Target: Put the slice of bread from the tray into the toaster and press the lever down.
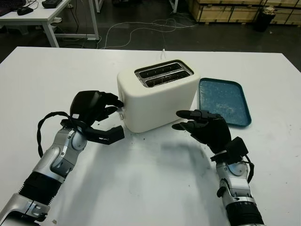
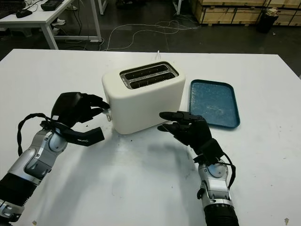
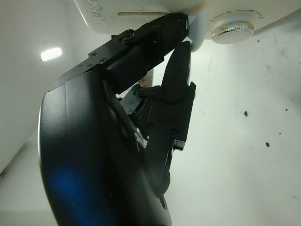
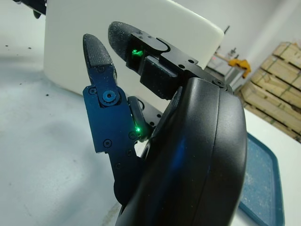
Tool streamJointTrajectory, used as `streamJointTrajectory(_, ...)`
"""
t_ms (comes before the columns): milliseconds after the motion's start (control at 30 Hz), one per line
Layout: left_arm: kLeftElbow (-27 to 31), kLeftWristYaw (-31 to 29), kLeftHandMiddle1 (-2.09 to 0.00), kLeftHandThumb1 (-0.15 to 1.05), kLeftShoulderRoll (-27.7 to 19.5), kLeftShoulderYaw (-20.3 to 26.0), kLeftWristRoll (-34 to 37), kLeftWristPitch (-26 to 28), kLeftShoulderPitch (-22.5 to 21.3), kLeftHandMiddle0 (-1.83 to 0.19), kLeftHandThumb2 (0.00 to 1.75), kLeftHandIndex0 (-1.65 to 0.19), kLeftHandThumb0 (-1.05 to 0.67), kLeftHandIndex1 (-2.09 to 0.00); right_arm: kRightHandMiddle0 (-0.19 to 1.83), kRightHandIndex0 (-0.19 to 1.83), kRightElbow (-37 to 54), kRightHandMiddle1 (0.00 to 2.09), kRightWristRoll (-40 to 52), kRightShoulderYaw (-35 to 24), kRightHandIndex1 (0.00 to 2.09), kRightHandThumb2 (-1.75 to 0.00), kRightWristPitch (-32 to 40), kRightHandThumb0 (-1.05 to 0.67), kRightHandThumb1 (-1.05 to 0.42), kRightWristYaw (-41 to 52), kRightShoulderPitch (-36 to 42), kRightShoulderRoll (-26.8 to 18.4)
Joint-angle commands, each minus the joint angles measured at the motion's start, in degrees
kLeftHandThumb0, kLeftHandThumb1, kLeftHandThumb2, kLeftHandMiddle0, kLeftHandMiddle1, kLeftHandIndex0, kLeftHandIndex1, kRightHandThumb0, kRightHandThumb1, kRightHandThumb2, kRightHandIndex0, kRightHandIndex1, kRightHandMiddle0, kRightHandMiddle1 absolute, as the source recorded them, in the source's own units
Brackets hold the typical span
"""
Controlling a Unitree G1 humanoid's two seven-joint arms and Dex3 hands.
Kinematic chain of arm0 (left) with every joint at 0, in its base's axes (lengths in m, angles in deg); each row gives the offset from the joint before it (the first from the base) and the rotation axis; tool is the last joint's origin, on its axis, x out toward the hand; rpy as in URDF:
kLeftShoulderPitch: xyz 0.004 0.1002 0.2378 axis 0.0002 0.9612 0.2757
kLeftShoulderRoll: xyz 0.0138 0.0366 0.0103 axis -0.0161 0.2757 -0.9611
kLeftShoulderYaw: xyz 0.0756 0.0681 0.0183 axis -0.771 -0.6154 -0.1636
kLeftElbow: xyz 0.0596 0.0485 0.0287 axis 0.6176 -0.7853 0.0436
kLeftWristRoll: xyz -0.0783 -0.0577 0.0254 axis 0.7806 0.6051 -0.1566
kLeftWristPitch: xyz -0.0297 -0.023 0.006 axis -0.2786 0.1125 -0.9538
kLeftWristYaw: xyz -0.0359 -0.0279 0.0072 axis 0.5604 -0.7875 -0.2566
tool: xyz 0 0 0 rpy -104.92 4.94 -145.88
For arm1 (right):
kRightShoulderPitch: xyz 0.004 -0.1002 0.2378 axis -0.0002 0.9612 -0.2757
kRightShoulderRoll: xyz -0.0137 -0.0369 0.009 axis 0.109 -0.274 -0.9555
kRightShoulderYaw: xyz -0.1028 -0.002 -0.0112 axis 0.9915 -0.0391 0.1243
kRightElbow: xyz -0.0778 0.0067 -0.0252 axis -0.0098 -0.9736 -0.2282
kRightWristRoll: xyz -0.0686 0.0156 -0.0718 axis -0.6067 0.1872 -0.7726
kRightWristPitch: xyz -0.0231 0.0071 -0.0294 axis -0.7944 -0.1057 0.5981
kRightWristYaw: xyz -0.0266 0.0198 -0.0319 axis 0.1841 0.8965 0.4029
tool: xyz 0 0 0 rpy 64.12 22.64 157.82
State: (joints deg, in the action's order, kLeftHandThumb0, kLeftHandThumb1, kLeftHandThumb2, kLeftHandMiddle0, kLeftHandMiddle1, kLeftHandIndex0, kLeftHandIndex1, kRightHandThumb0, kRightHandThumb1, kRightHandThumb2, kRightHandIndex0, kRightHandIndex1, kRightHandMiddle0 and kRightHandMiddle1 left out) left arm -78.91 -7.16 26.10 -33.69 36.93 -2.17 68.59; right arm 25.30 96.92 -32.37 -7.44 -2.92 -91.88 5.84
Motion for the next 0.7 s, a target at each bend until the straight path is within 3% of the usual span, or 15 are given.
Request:
streamJointTrajectory(0,0.8,-2.2,-1.23,0.91,1.7,-2.1,-0.2,-4.6,-1.2,-0.88,0.02,-1.16,-0.18,-0.12,1.16,1.28,1.1,0.0,0.3,0.2,0.06,0.0,0.8,-0.45,-0.86,-0.2,-0.4,-0.1)
streamJointTrajectory(367,2.9,-4.4,-1.27,0.92,-0.1,2.4,-1.7,-2.1,-2.8,-0.83,0.04,-1.12,-0.2,-0.1,1.17,1.29,1.4,0.0,0.4,0.9,0.07,0.0,1.9,-0.45,-0.86,0.1,-0.1,-0.1)
streamJointTrajectory(667,3.5,-4.2,-1.2,0.89,-2.4,7.2,-2.0,-4.0,-5.0,-0.9,0.0,-1.18,-0.16,-0.12,1.17,1.3,1.5,0.0,0.6,1.1,0.06,0.0,2.1,-0.44,-0.85,0.0,0.2,0.1)
